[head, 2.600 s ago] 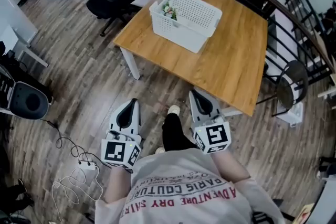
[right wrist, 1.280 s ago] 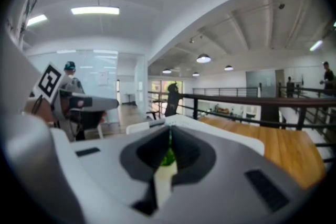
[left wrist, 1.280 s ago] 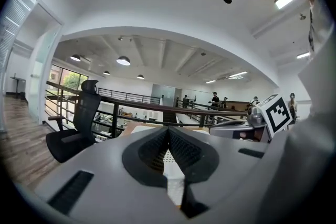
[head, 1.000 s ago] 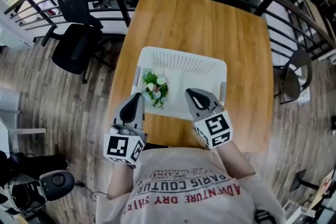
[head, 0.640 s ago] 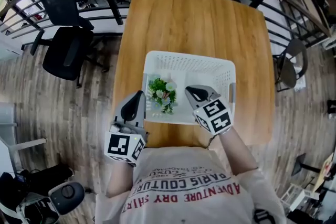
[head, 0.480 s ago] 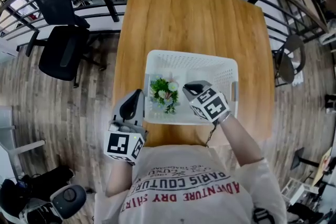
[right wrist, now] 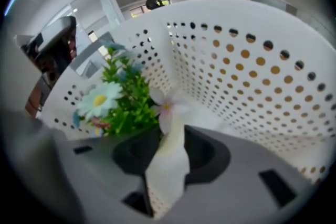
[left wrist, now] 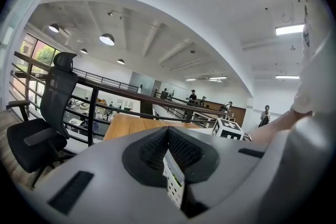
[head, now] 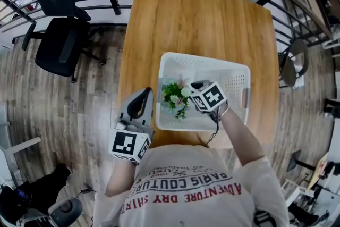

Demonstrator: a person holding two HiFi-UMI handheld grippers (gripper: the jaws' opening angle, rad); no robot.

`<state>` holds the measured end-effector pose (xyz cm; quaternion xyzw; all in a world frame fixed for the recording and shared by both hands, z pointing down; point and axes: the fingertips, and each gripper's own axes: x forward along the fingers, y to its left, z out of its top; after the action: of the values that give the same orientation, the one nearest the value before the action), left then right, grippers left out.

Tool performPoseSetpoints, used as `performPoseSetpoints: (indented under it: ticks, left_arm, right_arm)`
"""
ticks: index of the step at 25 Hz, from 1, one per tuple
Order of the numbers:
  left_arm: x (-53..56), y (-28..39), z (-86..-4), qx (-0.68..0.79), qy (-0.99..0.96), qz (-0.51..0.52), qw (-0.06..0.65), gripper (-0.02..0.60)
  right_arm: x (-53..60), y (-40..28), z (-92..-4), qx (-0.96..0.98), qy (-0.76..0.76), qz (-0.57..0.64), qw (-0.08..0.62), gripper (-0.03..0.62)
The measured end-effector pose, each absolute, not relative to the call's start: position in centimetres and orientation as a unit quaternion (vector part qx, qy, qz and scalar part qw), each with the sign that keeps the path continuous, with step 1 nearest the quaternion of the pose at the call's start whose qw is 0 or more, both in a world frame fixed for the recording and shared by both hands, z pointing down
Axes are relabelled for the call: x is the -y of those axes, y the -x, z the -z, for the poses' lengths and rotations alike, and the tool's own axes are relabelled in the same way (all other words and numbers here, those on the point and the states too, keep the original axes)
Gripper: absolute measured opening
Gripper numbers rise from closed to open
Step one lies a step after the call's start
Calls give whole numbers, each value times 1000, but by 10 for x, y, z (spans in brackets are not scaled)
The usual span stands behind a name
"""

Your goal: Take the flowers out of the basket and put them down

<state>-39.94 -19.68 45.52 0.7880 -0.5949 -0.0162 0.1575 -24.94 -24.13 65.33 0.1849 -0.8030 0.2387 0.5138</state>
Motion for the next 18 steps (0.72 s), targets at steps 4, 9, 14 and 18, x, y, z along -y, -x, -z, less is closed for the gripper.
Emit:
performPoseSetpoints:
  ticks: [4, 9, 14, 18]
  left_arm:
    - [200, 403, -461, 589, -792, 18, 162, 26]
    - [201, 404, -467, 586, -792, 21, 169, 26]
    - [205, 408, -469, 585, -792, 22, 173, 26]
    - [205, 412, -477, 584, -791, 20, 178, 26]
  right_arm:
    - [245, 253, -666, 791, -194, -247, 525, 155]
    - [244, 254, -676, 781, -198, -265, 530, 156]
    - [246, 255, -683, 771, -199, -274, 540, 155]
    - [242, 261, -687, 777, -182, -280, 533, 119]
